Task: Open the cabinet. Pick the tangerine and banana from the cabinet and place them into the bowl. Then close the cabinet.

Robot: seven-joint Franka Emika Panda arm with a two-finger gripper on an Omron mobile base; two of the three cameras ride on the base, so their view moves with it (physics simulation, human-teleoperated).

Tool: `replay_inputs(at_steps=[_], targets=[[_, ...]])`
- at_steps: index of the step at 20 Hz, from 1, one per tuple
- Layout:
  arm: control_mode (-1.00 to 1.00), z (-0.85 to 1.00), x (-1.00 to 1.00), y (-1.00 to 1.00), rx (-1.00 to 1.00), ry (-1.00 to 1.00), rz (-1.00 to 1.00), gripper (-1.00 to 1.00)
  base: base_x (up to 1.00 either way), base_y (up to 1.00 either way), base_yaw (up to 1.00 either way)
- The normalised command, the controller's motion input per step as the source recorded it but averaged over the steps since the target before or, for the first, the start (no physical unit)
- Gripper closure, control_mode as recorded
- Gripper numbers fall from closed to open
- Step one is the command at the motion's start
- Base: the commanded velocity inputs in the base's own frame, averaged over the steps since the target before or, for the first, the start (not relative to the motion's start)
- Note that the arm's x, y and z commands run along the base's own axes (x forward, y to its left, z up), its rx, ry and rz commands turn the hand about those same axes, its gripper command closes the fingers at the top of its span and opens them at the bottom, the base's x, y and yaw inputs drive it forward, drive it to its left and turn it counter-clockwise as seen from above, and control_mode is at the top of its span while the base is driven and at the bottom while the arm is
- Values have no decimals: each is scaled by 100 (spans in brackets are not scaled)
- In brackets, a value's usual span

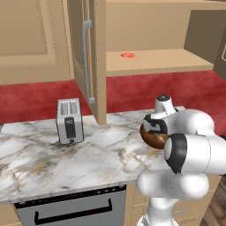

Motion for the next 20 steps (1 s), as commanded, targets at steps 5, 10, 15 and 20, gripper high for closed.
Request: replay_inputs(at_steps=[5, 10, 15, 20], targets=[[-100, 0, -1, 0, 0, 0, 0, -100, 0, 0, 0], [-100, 6, 0, 0, 0, -2, 2, -100, 0, 0, 0], [-100, 36, -11, 0, 0, -8, 4, -100, 0, 0, 0], [-100, 55, -59, 1, 0, -3, 5, -100, 0, 0, 0]])
